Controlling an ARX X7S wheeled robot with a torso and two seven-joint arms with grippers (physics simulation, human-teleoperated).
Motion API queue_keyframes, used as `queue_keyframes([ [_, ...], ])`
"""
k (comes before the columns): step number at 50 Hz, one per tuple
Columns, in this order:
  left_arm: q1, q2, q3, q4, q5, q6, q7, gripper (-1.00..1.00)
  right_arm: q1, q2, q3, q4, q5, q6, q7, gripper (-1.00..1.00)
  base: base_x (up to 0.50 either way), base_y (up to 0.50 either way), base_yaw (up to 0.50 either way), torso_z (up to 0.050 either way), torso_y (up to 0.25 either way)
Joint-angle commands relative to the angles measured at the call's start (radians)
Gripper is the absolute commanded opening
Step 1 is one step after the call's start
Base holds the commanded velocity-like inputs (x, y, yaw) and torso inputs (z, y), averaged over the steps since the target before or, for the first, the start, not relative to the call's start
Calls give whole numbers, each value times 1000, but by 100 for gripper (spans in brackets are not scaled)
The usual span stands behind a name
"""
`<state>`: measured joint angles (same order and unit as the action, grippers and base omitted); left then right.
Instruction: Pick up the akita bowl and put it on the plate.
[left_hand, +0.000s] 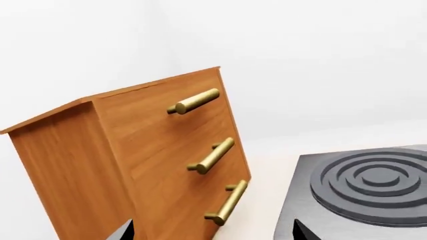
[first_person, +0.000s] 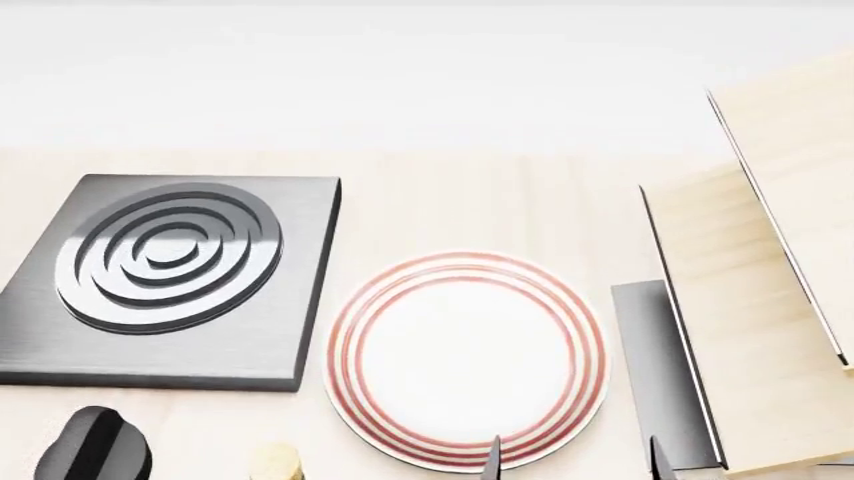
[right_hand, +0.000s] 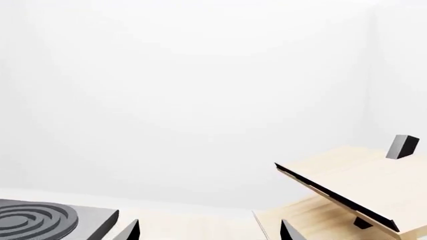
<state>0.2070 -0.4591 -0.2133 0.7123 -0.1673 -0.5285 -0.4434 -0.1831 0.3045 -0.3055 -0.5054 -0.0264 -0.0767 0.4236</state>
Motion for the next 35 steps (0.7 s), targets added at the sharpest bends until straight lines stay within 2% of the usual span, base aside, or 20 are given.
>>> queue_keyframes([
  [1, -14, -1, -28, 3, -68, -76, 25, 100, 5, 4, -3, 0, 0, 8, 7, 100, 0, 0, 0, 0, 0],
  [20, -6, -12, -12, -16, -72, -96, 33, 100, 21, 6, -8, 21, 7, 15, 15, 100, 0, 0, 0, 0, 0],
  [35, -7, -6, -50, -36, -131, -140, 51, 100, 28, 8, -11, 32, 15, 16, 18, 100, 0, 0, 0, 0, 0],
])
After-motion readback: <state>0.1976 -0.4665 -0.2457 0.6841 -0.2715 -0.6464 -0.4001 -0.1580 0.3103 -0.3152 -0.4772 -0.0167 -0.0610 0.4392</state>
